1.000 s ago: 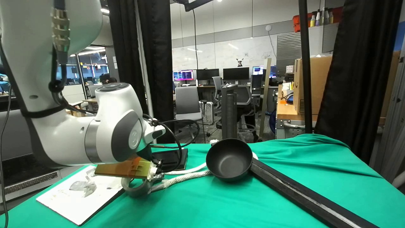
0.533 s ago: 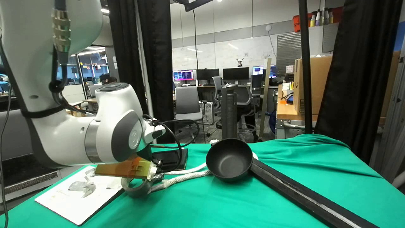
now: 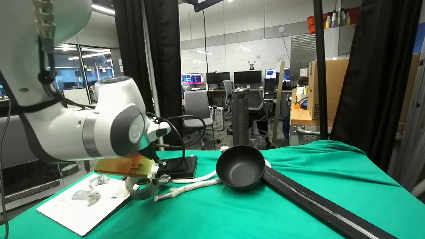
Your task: Put the grey masking tape inside the black bowl
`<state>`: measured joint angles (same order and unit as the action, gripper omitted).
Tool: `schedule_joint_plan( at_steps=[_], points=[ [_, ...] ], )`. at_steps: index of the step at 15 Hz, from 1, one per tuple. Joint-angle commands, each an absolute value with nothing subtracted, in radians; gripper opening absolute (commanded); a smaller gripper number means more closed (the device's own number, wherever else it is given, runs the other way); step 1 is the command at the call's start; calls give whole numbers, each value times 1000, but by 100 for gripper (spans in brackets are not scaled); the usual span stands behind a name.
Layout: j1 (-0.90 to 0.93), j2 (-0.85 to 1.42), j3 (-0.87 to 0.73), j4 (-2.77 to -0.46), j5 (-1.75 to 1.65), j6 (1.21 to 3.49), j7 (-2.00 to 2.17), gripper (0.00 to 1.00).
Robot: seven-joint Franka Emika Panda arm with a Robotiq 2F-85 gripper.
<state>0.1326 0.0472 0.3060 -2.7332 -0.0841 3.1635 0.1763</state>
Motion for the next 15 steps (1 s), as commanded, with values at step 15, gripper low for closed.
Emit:
schedule_joint_plan(
  at_steps=[15],
  points=[
    [-22, -511, 149, -2558, -46, 2291, 288, 12]
  ],
)
